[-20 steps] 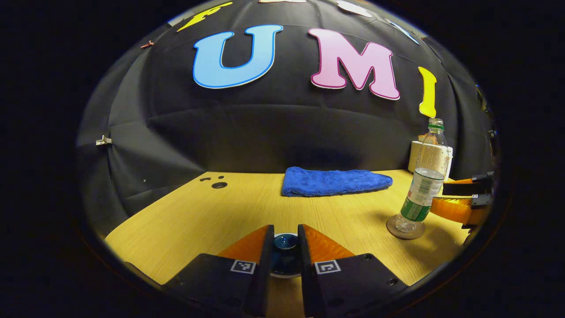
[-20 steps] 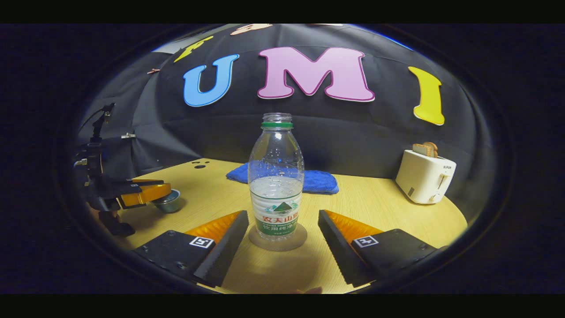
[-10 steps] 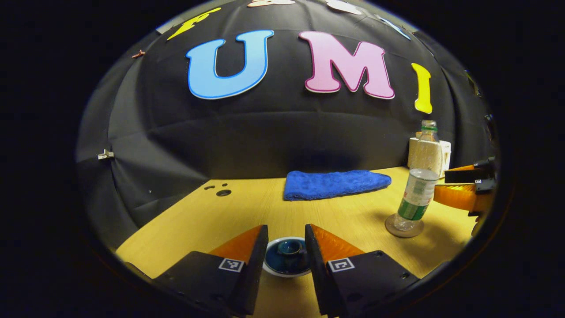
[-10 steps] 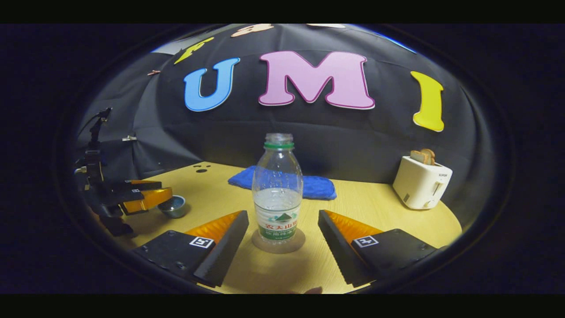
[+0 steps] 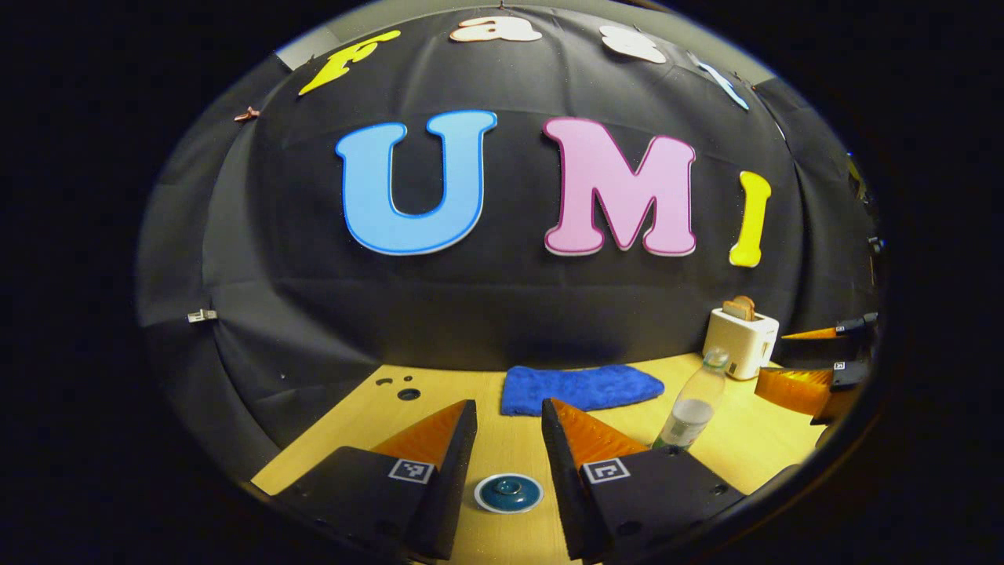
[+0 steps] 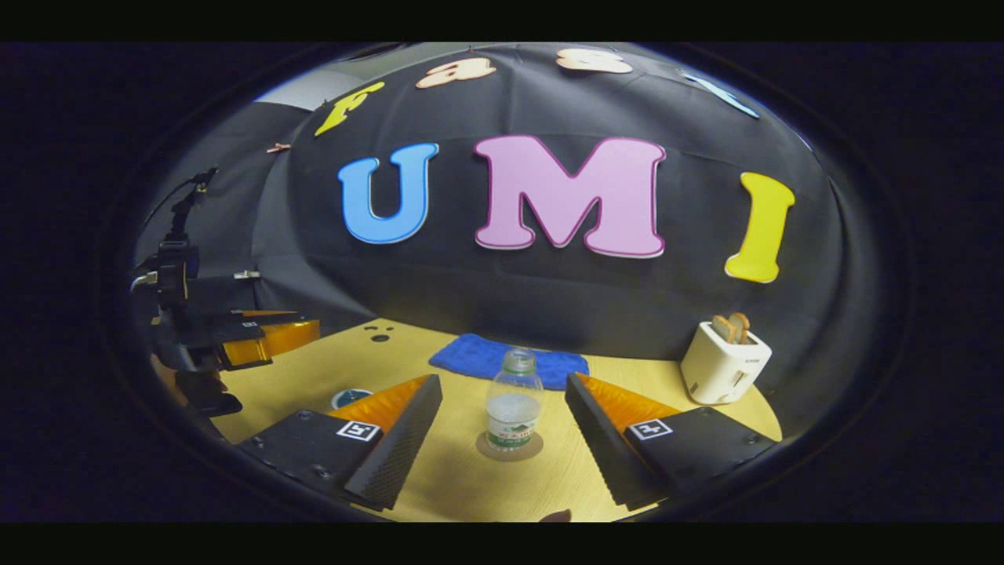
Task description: Open the teacup lid with one hand, grasp the water bottle and pour water into the teacup with the other hand; after pouring, place the water bottle on the coaster and then close the teacup lid.
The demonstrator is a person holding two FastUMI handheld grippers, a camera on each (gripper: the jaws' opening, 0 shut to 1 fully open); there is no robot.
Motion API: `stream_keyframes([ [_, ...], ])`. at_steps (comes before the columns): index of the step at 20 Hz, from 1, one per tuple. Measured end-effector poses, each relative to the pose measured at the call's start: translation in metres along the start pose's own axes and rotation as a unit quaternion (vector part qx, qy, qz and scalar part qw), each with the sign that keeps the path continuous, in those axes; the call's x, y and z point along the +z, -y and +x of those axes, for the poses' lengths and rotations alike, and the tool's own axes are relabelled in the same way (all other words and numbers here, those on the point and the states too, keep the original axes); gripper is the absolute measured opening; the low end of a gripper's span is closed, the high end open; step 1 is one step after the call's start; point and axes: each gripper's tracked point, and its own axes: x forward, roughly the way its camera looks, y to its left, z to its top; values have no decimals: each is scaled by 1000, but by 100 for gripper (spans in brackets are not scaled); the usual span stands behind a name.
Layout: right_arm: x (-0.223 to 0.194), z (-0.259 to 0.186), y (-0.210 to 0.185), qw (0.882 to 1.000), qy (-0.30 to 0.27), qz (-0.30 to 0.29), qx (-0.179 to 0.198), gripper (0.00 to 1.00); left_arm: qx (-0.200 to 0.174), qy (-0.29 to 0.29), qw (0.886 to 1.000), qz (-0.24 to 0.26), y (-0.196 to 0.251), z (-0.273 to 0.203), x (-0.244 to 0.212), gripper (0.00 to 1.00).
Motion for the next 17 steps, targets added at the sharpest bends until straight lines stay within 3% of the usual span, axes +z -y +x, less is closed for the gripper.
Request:
stream_keyframes([
  [8, 70, -46, 6, 999, 33, 4, -15, 98, -14, 28, 999, 39, 9, -44, 67, 54],
  [17, 80, -78, 13, 998, 38, 15, -40, 98, -20, 24, 999, 37, 10, -79, 73, 54],
])
